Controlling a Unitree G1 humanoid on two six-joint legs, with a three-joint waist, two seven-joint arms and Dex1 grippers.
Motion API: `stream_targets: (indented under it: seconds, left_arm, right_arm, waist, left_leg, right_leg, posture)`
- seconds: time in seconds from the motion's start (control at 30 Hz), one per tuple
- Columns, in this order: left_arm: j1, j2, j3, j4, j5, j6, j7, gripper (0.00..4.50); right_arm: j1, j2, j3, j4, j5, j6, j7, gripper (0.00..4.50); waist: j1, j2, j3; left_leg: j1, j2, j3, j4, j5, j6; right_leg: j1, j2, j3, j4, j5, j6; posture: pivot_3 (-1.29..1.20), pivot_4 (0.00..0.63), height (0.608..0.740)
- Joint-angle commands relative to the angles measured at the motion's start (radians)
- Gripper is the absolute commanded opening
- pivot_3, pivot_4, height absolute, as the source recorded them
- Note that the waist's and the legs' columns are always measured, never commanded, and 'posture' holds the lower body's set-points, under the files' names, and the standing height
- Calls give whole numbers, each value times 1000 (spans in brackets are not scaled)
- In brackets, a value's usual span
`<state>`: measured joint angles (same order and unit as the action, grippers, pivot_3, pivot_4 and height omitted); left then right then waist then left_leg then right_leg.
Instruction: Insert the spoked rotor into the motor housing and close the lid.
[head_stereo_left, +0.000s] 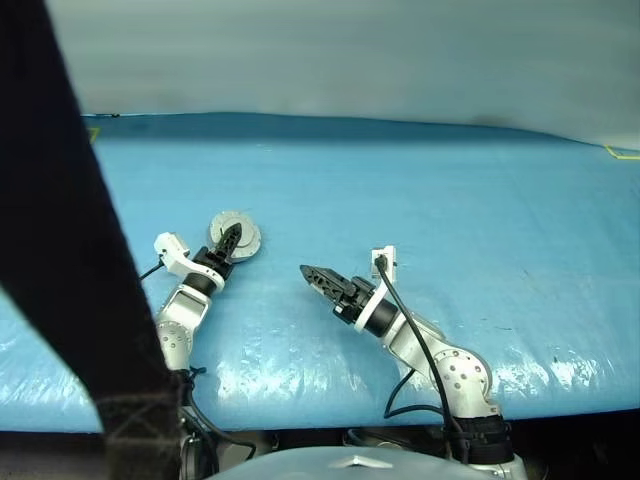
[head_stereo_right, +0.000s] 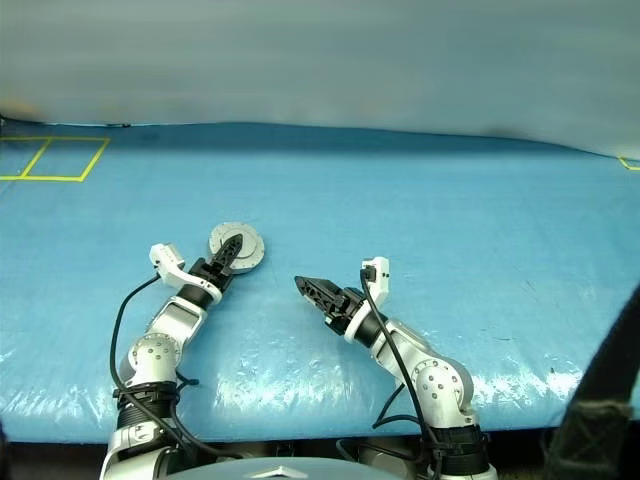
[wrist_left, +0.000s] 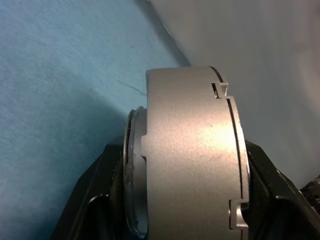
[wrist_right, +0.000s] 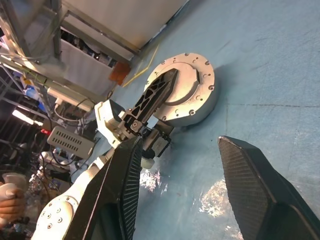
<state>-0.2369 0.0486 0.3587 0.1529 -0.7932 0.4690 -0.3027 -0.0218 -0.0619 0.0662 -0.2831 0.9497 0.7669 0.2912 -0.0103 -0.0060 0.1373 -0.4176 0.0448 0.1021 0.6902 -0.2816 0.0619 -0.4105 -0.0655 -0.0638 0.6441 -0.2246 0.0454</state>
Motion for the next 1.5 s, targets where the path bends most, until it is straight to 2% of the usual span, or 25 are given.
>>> stream_targets:
  seconds: [0.03, 0.13, 0.33, 0.47, 0.6, 0.67, 0.73, 0.83, 0.87, 1.0, 1.1, 1.2, 1.3, 1.5]
  left_arm:
    - [-18, 25, 5, -26, 41, -45, 13, 3716]
    - [-15, 41, 39, -48, 46, -54, 53, 3716]
    - [33, 156, 178, -34, 66, -102, 127, 3716]
    - [60, 219, 206, -93, 15, -80, 59, 3716]
    - [99, 253, 118, -264, -27, -24, -66, 3716]
    - [143, 287, -8, -405, 8, -22, -172, 3716]
    - [168, 332, -181, -521, 126, -68, -252, 3716]
    - [176, 387, -380, -571, 283, -133, -332, 3716]
    - [179, 409, -443, -567, 352, -164, -354, 3716]
    - [209, 443, -579, -491, 499, -269, -414, 3716]
    - [258, 422, -603, -434, 562, -358, -398, 3716]
    - [303, 398, -574, -411, 540, -408, -404, 3716]
    - [332, 417, -528, -397, 539, -429, -406, 3716]
    - [331, 411, -469, -343, 546, -470, -391, 3716]
  right_arm:
    - [7, -1, 8, -30, -8, -4, 20, 2590]
    - [16, -8, 11, -35, -17, -5, 28, 2590]
    - [30, -8, 18, -26, -51, -14, 41, 2590]
    - [28, -3, 19, -24, -64, -18, 57, 2590]
    - [23, -19, 9, -53, -86, -56, 98, 2590]
    - [23, -49, 32, -82, -167, -123, 114, 2590]
    - [38, -39, 42, -108, -285, -286, 118, 2590]
    - [40, -84, 76, -125, -368, -341, 148, 2590]
    - [39, -113, 102, -121, -438, -379, 151, 2590]
    - [48, -176, 155, -99, -619, -505, 145, 2590]
    - [80, -217, 175, -91, -662, -515, 162, 2590]
    - [117, -227, 163, -86, -682, -537, 162, 2590]
    - [149, -243, 152, -103, -665, -521, 188, 2590]
    - [141, -251, 150, -76, -688, -530, 195, 2590]
  waist:
    - [-2, 0, 0]
    - [-3, 0, 0]
    - [-6, 0, 0]
    - [1, 0, 0]
    - [6, -1, 0]
    - [4, -1, 0]
    - [0, 0, 0]
    - [-2, 2, 0]
    - [-5, 2, 0]
    - [-10, 3, 0]
    - [-7, 3, 0]
    - [-1, 3, 0]
    - [0, 3, 0]
    - [0, 3, 0]
  left_leg:
    - [0, 0, 0, 0, 0, 0]
    - [1, 1, 0, 0, 0, 0]
    - [1, 1, 0, 0, 0, -1]
    - [1, 1, 0, 0, 0, -1]
    - [1, -1, 0, 0, 0, 0]
    - [2, -2, 0, 0, 0, 0]
    - [2, -2, 1, 0, 0, 0]
    - [3, -2, 1, -1, 0, -1]
    - [4, -2, 2, -2, 1, -1]
    - [6, 0, 4, -6, 3, -6]
    - [7, 2, 4, -8, 4, -8]
    - [6, 4, 3, -8, 4, -8]
    - [6, 4, 3, -7, 4, -8]
    - [6, 3, 3, -6, 3, -4]
  right_leg:
    - [0, 0, 0, 0, 0, 0]
    - [0, 1, 0, 0, 0, 0]
    - [0, 1, 1, 1, 0, -1]
    - [0, -1, 0, 1, 0, -1]
    - [1, -3, -2, 0, 0, 0]
    - [2, -4, -2, 0, 0, 0]
    - [2, -4, -1, 0, 0, 0]
    - [2, -3, 0, 1, 0, 0]
    - [1, -2, 1, 1, 0, 0]
    - [-1, 2, 5, 1, -1, -3]
    - [-2, 4, 4, 3, -3, -6]
    - [-3, 3, 3, 3, -4, -8]
    - [-2, 3, 3, 4, -5, -9]
    - [-2, 1, 3, 3, -6, -12]
  posture:
    - [0, 150, 740]
    - [0, 150, 740]
    - [0, 150, 740]
    - [0, 150, 740]
    - [0, 150, 740]
    - [0, 150, 740]
    - [0, 150, 740]
    - [0, 150, 740]
    - [0, 150, 740]
    - [0, 150, 740]
    - [0, 150, 740]
    - [0, 150, 740]
    - [0, 150, 740]
    - [0, 150, 740]
